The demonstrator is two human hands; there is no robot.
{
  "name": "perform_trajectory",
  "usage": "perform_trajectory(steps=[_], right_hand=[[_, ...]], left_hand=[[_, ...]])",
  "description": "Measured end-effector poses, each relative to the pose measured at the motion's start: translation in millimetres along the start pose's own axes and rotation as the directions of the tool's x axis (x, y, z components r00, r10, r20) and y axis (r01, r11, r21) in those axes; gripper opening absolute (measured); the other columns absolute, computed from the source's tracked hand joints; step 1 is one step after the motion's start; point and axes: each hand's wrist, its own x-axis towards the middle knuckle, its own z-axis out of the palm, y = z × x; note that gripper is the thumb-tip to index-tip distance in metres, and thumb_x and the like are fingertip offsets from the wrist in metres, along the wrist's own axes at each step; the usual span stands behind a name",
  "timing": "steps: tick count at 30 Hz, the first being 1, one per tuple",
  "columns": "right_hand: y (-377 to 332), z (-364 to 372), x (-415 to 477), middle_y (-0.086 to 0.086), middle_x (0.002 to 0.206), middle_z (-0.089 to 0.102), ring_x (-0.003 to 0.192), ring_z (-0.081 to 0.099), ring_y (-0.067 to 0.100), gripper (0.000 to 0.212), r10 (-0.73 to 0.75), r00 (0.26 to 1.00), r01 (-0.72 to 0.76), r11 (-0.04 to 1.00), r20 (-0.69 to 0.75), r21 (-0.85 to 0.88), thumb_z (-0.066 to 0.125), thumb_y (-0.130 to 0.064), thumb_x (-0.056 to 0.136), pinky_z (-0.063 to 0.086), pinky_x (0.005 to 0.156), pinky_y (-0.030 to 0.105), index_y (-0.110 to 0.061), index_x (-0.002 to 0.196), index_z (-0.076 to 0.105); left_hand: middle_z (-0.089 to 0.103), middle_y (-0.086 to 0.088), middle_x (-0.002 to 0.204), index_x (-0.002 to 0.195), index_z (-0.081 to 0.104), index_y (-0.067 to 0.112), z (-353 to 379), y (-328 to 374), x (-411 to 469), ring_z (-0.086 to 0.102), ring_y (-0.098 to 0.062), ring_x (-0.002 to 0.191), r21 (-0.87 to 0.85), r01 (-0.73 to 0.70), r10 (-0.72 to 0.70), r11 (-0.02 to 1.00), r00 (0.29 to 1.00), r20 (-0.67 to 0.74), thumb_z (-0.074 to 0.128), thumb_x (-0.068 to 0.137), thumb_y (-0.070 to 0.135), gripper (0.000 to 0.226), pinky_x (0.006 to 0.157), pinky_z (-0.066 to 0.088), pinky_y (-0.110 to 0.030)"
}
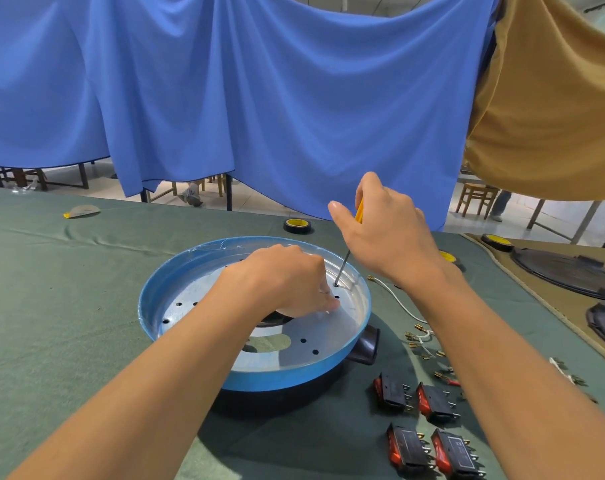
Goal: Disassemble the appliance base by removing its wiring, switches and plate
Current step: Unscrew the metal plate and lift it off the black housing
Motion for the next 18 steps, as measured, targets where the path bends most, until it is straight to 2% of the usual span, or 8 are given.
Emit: perform_trajectory(steps=[2, 4, 6, 8, 10, 12, 15, 18], right_hand=[[0.7, -2.5, -1.7, 0.005, 0.082, 0.052, 0.076, 0.046, 0.035, 0.036, -0.031, 0.999, 0.026, 0.988, -0.033, -0.154, 0.043, -0.051, 0.097, 0.033, 0.064, 0.037, -0.017, 0.092, 0.035], [0.6, -5.1, -3.1, 0.005, 0.073, 0.048, 0.072, 0.044, 0.035, 0.030, -0.061, 0.997, 0.049, 0.972, -0.048, -0.230, 0.044, -0.043, 0.099, 0.031, 0.062, 0.037, -0.016, 0.090, 0.032], [-0.8, -6.4, -3.1, 0.003, 0.068, 0.042, 0.071, 0.044, 0.037, 0.020, -0.055, 0.998, 0.050, 0.979, -0.020, -0.195, 0.045, -0.029, 0.098, 0.032, 0.062, 0.037, -0.015, 0.092, 0.033], [-2.4, -7.3, -1.6, 0.003, 0.072, 0.046, 0.075, 0.047, 0.038, 0.014, -0.024, 0.999, 0.027, 0.995, 0.032, -0.097, 0.046, -0.021, 0.093, 0.036, 0.063, 0.038, -0.014, 0.097, 0.035], [-4.0, -8.9, -0.9, 0.003, 0.075, 0.049, 0.077, 0.049, 0.037, 0.016, -0.004, 0.998, 0.007, 0.999, 0.069, -0.044, 0.047, -0.021, 0.089, 0.037, 0.064, 0.038, -0.014, 0.100, 0.037], [-4.0, -9.4, -0.9, 0.005, 0.076, 0.052, 0.076, 0.049, 0.036, 0.018, 0.000, 0.998, 0.005, 0.997, 0.060, -0.077, 0.047, -0.031, 0.092, 0.036, 0.064, 0.037, -0.015, 0.095, 0.039], [-3.6, -9.2, -1.5, 0.005, 0.073, 0.051, 0.075, 0.049, 0.035, 0.033, 0.007, 1.000, -0.004, 0.992, 0.022, -0.127, 0.047, -0.046, 0.096, 0.035, 0.064, 0.037, -0.015, 0.087, 0.041], [-3.8, -8.6, -0.3, 0.006, 0.076, 0.050, 0.079, 0.050, 0.037, 0.017, 0.035, 0.998, -0.031, 0.996, 0.052, -0.080, 0.048, -0.030, 0.092, 0.036, 0.064, 0.038, -0.014, 0.094, 0.042]], left_hand=[[0.059, 0.003, 0.129, 0.129, 0.060, 0.038, 0.3, 0.3, 0.4, 0.055, -0.023, 0.109, 0.001, 0.006, -0.006, 1.000, 1.000, 0.003, 0.046, 0.092, 0.062, 0.046, 0.082, 0.043, -0.033], [0.059, 0.003, 0.129, 0.129, 0.060, 0.038, -0.1, 0.3, 0.3, 0.055, -0.023, 0.108, 0.001, 0.011, -0.011, 1.000, 1.000, 0.008, 0.046, 0.092, 0.062, 0.046, 0.081, 0.043, -0.033], [0.059, 0.003, 0.129, 0.129, 0.059, 0.037, -0.6, 0.9, 0.0, 0.054, -0.022, 0.105, 0.004, 0.008, -0.008, 1.000, 1.000, 0.012, 0.046, 0.092, 0.061, 0.046, 0.078, 0.040, -0.032], [0.059, 0.003, 0.129, 0.130, 0.059, 0.037, -1.2, 1.1, -0.3, 0.053, -0.019, 0.099, 0.003, 0.004, -0.004, 1.000, 1.000, 0.013, 0.046, 0.092, 0.061, 0.046, 0.076, 0.039, -0.031], [0.059, 0.004, 0.130, 0.130, 0.059, 0.037, -1.2, 0.6, -0.3, 0.053, -0.018, 0.100, -0.004, 0.001, -0.001, 1.000, 1.000, 0.011, 0.047, 0.092, 0.060, 0.046, 0.075, 0.038, -0.030], [0.059, 0.004, 0.130, 0.130, 0.059, 0.038, -0.4, -0.1, 0.0, 0.055, -0.021, 0.105, -0.005, 0.000, 0.000, 1.000, 1.000, 0.007, 0.047, 0.092, 0.061, 0.046, 0.077, 0.039, -0.031], [0.060, 0.004, 0.129, 0.130, 0.059, 0.037, 1.1, -0.2, 0.7, 0.056, -0.022, 0.106, 0.002, -0.003, 0.003, 1.000, 1.000, 0.007, 0.047, 0.091, 0.061, 0.047, 0.080, 0.043, -0.032], [0.060, 0.004, 0.128, 0.129, 0.059, 0.038, 0.1, 0.8, 0.9, 0.055, -0.020, 0.102, 0.002, 0.002, -0.002, 1.000, 1.000, 0.007, 0.047, 0.091, 0.062, 0.047, 0.076, 0.041, -0.031]])
